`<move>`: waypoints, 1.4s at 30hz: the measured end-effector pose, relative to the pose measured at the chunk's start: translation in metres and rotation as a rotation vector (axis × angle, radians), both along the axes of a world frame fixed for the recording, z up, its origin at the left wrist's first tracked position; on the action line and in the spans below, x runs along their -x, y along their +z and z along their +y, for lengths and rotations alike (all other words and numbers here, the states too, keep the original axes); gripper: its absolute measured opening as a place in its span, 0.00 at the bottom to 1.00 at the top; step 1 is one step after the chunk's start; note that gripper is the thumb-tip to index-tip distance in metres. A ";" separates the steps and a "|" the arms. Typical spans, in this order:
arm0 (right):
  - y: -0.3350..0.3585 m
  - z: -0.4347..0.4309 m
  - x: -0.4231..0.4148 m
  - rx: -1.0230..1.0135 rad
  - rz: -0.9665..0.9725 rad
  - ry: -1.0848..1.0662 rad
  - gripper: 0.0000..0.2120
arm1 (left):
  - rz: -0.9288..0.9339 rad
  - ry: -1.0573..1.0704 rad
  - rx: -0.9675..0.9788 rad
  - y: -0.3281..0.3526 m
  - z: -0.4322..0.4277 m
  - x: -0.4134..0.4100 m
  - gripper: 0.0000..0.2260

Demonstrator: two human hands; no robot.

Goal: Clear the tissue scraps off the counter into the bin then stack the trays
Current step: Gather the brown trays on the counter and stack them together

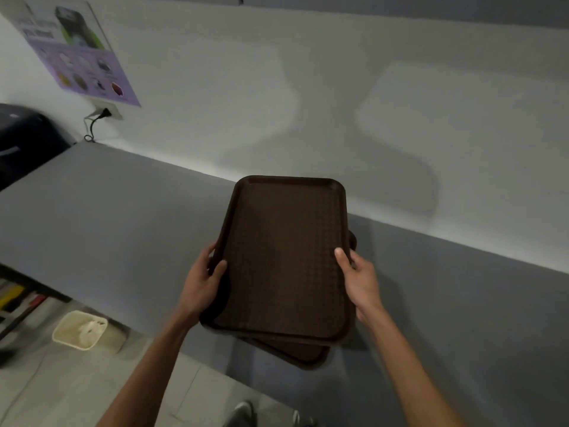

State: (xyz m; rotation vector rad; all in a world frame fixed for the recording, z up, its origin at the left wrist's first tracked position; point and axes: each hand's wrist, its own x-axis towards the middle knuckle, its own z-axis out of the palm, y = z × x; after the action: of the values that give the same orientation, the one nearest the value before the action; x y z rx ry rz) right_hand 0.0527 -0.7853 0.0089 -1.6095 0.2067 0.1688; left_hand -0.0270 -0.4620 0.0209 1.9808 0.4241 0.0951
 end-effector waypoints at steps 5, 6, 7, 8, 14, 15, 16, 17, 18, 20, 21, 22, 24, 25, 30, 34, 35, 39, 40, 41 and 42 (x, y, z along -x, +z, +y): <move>-0.009 0.024 0.022 0.354 -0.064 -0.129 0.18 | -0.009 0.022 -0.164 -0.035 0.022 -0.026 0.19; -0.013 0.030 0.030 0.422 -0.066 -0.142 0.18 | -0.009 0.014 -0.168 -0.039 0.026 -0.029 0.18; -0.017 0.036 0.038 0.479 -0.064 -0.154 0.18 | -0.004 0.005 -0.160 -0.042 0.031 -0.031 0.18; -0.023 0.042 0.045 0.524 -0.060 -0.171 0.19 | -0.003 -0.011 -0.148 -0.048 0.036 -0.034 0.18; -0.075 0.056 0.071 0.679 -0.019 -0.270 0.20 | 0.013 -0.152 -0.157 -0.096 0.054 -0.044 0.18; -0.083 0.057 0.076 0.694 -0.015 -0.275 0.20 | 0.017 -0.170 -0.163 -0.103 0.053 -0.044 0.19; -0.090 0.058 0.081 0.717 -0.005 -0.281 0.20 | 0.022 -0.191 -0.163 -0.107 0.051 -0.042 0.19; -0.097 0.058 0.087 0.730 0.001 -0.283 0.20 | 0.030 -0.208 -0.157 -0.109 0.049 -0.038 0.19; -0.102 0.058 0.093 0.738 0.010 -0.291 0.20 | 0.036 -0.222 -0.146 -0.112 0.047 -0.034 0.19; -0.110 0.060 0.109 0.731 0.020 -0.320 0.21 | 0.055 -0.239 -0.139 -0.118 0.043 -0.025 0.20; -0.114 0.061 0.118 0.736 0.021 -0.332 0.22 | 0.069 -0.248 -0.146 -0.122 0.041 -0.020 0.20; -0.117 0.062 0.126 0.749 0.021 -0.338 0.22 | 0.079 -0.261 -0.154 -0.125 0.040 -0.015 0.21; -0.124 0.061 0.140 0.776 0.026 -0.330 0.23 | 0.100 -0.284 -0.160 -0.131 0.039 -0.004 0.21; -0.126 0.061 0.143 0.785 0.030 -0.324 0.23 | 0.103 -0.297 -0.164 -0.133 0.041 0.000 0.21; -0.125 0.063 0.143 0.870 0.058 -0.300 0.25 | 0.055 -0.363 -0.202 -0.137 0.049 -0.004 0.22; -0.122 0.061 0.122 0.970 0.114 -0.273 0.25 | 0.053 -0.358 -0.262 -0.138 0.044 -0.023 0.23; -0.122 0.061 0.116 0.983 0.135 -0.272 0.25 | 0.068 -0.356 -0.284 -0.136 0.042 -0.028 0.24; -0.122 0.061 0.095 1.027 0.191 -0.281 0.26 | 0.181 -0.350 -0.392 -0.125 0.031 -0.041 0.24; -0.122 0.062 0.094 1.042 0.197 -0.276 0.26 | 0.206 -0.352 -0.416 -0.124 0.029 -0.042 0.25; -0.123 0.064 0.094 1.060 0.196 -0.275 0.26 | 0.230 -0.361 -0.443 -0.125 0.028 -0.044 0.25; -0.123 0.065 0.095 1.078 0.191 -0.277 0.27 | 0.250 -0.374 -0.467 -0.128 0.028 -0.045 0.26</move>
State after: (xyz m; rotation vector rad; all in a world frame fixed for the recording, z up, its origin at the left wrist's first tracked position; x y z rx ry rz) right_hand -0.0422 -0.7200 -0.1141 -2.6035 0.7571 -0.0242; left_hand 0.0178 -0.4343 -0.1075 2.5130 0.1906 -0.3197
